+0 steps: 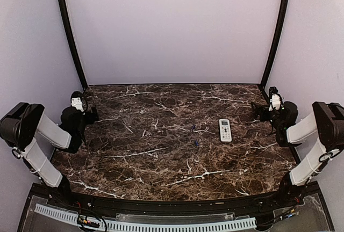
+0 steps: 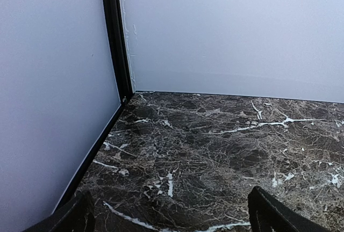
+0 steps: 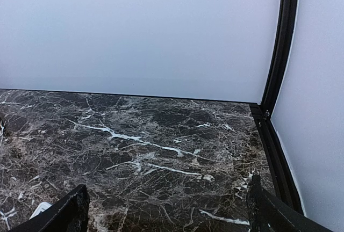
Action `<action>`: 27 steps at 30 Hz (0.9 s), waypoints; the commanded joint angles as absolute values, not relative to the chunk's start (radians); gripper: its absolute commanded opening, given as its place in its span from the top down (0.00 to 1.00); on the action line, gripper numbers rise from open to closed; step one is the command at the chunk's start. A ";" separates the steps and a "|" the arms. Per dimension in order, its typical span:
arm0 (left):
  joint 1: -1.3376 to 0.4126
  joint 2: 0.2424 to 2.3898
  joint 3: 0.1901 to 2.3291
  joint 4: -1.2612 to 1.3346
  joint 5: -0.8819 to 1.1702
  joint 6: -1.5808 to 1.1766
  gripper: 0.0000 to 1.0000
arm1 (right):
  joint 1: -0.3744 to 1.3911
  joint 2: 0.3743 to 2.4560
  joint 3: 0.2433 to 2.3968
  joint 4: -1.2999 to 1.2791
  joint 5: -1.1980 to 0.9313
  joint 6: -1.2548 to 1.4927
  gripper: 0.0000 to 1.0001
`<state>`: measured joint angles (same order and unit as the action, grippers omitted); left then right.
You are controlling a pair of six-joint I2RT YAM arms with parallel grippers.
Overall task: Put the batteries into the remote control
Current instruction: Pick up the remote control from the center of the board.
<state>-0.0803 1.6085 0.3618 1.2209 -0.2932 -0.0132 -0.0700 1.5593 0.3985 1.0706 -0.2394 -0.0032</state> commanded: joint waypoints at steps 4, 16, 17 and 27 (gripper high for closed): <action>-0.075 1.588 0.369 1.220 -0.284 -0.018 0.01 | -0.066 1.459 0.439 0.968 -0.180 0.000 0.01; -0.141 1.484 0.474 0.923 -0.502 0.035 0.01 | -0.062 1.192 0.758 0.120 -0.293 0.320 0.16; -0.161 1.425 0.552 0.846 -0.529 0.032 0.01 | -0.055 1.199 0.789 0.058 -0.308 0.328 0.18; -0.179 1.096 0.867 0.261 -0.187 -0.043 0.01 | 0.263 1.396 1.030 -0.477 0.167 0.405 0.23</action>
